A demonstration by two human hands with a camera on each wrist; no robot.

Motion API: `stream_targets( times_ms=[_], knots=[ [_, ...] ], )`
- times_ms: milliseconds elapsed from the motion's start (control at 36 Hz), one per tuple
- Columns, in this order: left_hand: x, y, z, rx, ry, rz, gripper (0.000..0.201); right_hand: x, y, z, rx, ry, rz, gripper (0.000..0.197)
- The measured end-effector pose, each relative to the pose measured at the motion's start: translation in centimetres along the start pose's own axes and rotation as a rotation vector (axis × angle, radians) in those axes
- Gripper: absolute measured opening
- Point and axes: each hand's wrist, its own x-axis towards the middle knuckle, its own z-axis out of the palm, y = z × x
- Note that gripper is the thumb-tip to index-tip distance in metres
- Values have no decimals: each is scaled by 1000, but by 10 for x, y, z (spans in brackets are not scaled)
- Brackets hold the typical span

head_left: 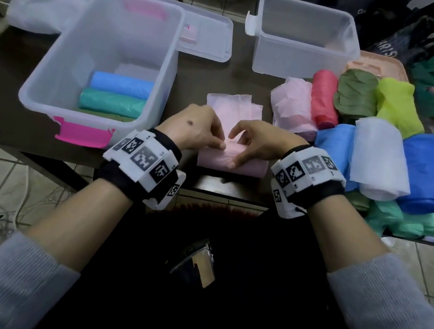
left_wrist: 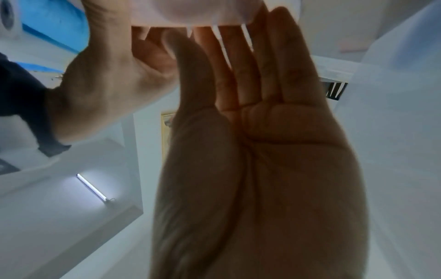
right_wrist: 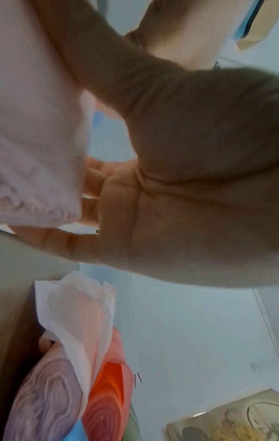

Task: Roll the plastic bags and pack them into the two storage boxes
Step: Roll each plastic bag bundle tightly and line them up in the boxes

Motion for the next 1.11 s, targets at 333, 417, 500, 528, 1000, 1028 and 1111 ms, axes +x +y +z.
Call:
stream_targets(
  times_ms=[333, 417, 500, 528, 1000, 1028, 1111],
  knots=[
    [-2, -10, 22, 88, -54, -19, 76, -3, 5, 10, -147, 348, -37, 45],
    [1, -10, 22, 122, -46, -7, 67, -8, -2, 18, -183, 389, -45, 35],
    [7, -9, 21, 203, -35, 4, 68, -13, -7, 32, -260, 457, -61, 34],
    [8, -9, 20, 204, -39, 0, 66, -15, -8, 37, -272, 492, -81, 31],
    [9, -8, 16, 178, 87, 47, 58, -2, -9, 33, -281, 352, -7, 51],
    [9, -8, 17, 185, 90, 45, 61, -1, -10, 30, -255, 331, 1, 50],
    [7, -10, 21, 213, 90, 37, 63, -1, -13, 23, -180, 245, 5, 47]
  ],
)
